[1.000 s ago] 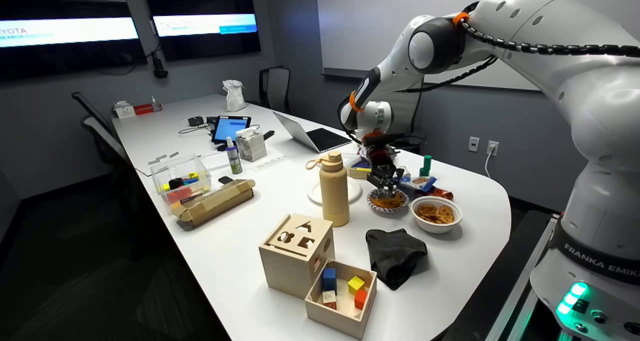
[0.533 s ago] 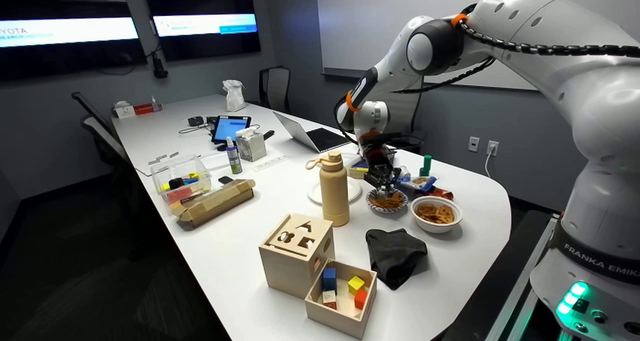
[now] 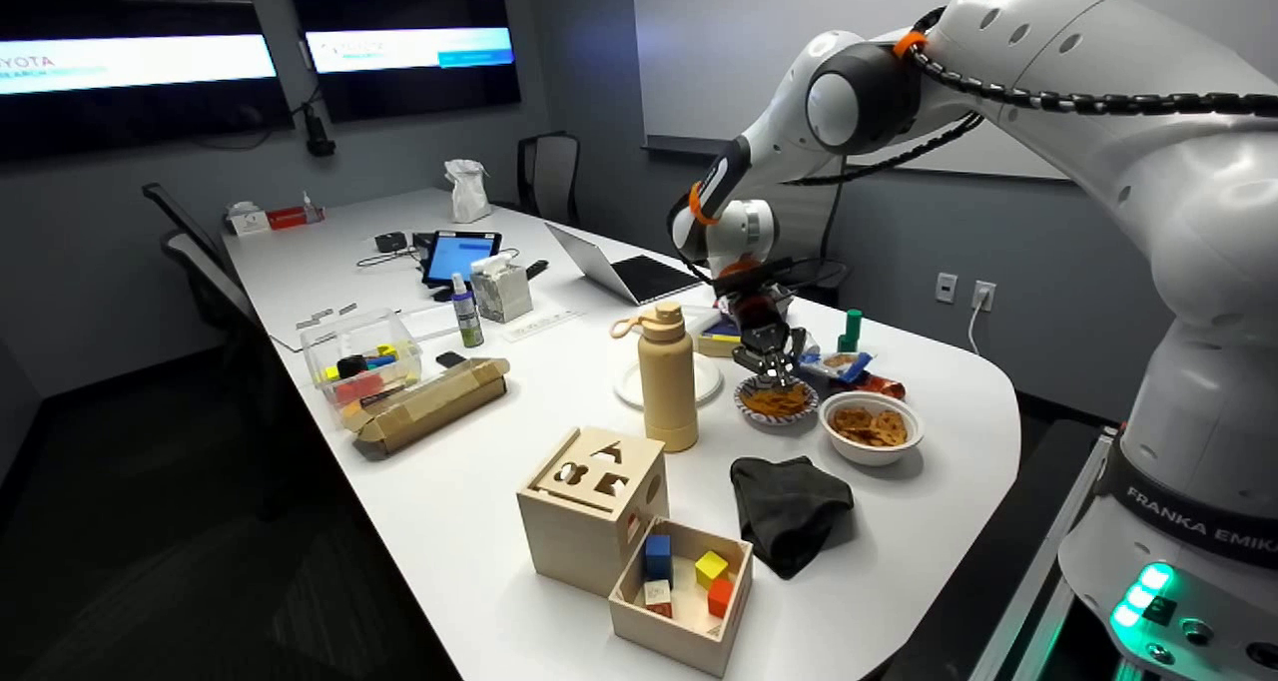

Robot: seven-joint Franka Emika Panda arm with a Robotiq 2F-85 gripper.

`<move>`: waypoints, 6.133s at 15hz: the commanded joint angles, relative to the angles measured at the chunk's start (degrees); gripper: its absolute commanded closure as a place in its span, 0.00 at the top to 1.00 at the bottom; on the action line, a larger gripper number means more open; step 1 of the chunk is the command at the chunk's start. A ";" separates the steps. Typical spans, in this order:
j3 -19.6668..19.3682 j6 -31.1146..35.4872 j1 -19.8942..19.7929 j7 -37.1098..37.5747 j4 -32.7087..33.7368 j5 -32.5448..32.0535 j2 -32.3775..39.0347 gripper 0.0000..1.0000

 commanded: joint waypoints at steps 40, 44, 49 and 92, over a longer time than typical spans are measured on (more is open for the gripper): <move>2.55 -8.54 0.57 -5.89 5.87 2.51 4.83 0.01; 1.75 -5.36 0.05 -3.50 4.94 4.02 3.95 0.01; -0.61 -6.72 0.19 3.82 3.85 4.14 3.61 0.01; -2.86 3.71 -5.22 -17.79 -37.82 9.90 -22.75 0.01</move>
